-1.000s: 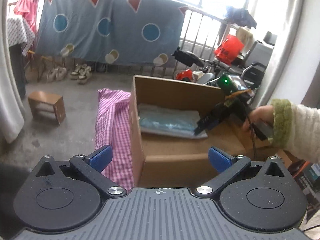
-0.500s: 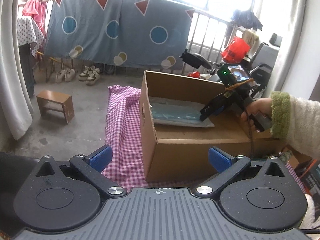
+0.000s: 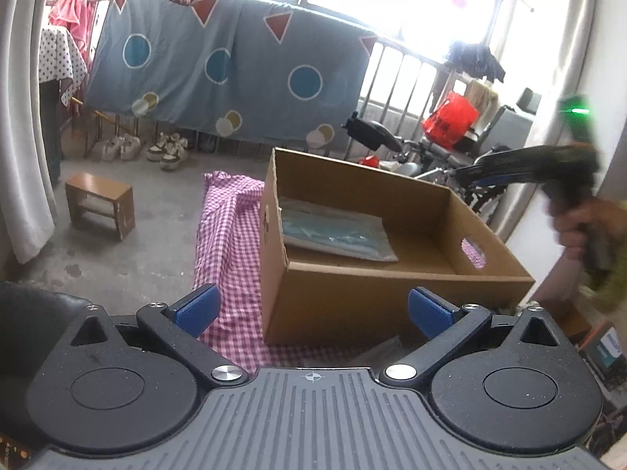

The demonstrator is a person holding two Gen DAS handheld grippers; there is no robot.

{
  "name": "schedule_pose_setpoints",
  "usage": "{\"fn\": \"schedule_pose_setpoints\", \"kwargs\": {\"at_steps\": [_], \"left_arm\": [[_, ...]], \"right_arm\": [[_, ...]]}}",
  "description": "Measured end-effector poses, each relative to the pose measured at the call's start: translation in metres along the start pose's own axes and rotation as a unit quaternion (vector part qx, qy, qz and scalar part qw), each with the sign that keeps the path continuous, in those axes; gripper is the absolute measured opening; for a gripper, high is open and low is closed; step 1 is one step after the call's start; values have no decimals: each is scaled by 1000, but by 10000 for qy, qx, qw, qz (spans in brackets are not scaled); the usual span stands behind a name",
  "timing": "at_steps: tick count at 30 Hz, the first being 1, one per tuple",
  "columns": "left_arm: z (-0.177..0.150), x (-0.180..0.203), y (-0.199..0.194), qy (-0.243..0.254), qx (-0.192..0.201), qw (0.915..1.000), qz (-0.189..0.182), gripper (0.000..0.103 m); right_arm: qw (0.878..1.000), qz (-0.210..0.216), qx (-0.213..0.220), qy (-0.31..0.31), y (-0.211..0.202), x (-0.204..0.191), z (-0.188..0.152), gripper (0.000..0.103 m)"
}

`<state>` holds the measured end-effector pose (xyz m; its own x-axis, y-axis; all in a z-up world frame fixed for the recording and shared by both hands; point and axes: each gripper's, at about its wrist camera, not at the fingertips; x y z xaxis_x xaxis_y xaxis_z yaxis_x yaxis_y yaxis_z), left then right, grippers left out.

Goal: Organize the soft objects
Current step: 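Withdraw both grippers from the box, then grasp the blue-and-white ZONSEN wipes pack with the right gripper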

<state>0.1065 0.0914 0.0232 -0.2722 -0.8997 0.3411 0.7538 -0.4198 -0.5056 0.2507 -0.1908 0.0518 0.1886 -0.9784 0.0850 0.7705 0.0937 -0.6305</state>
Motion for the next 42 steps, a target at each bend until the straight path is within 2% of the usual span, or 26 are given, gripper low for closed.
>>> {"fn": "schedule_pose_setpoints", "kwargs": {"at_steps": [6, 11, 16, 19, 21, 27, 33, 42], "left_arm": [[-7, 1, -7, -76, -267, 9993, -252, 103], [-29, 4, -9, -90, -572, 9967, -573, 103], [-59, 22, 11, 147, -1118, 9924, -491, 103], [-73, 31, 23, 283, -1422, 9881, -509, 103], [-81, 33, 28, 320, -1455, 9874, -535, 102], [-88, 31, 40, 394, -1518, 9867, -426, 98], [-88, 30, 54, 262, -1657, 9842, -564, 97], [-84, 32, 56, 130, -1518, 9846, -854, 97]], "right_arm": [[9932, 591, 691, 724, -98, 21, -45, 68], [9812, 1089, 868, 1338, -135, 25, -101, 70], [9682, 1683, 552, 1768, -119, 5, -150, 70], [9703, 1664, 228, 1744, -100, -20, -168, 67], [9719, 1622, 64, 1704, -88, -35, -174, 62], [9750, 1633, -230, 1489, -74, -62, -177, 61], [9787, 1482, -584, 1297, -55, -71, -175, 62], [9757, 1664, -800, 1177, -42, -88, -173, 63]]}}
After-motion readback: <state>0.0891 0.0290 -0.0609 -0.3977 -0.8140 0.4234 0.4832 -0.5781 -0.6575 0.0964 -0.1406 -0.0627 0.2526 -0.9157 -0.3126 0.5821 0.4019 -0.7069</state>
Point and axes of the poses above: each gripper's, at about its wrist camera, not at the fingertips, and y roughly the way its jaws point, x to its right, z to its top, and after that the axes turned 5 degrees about -y, right-handed
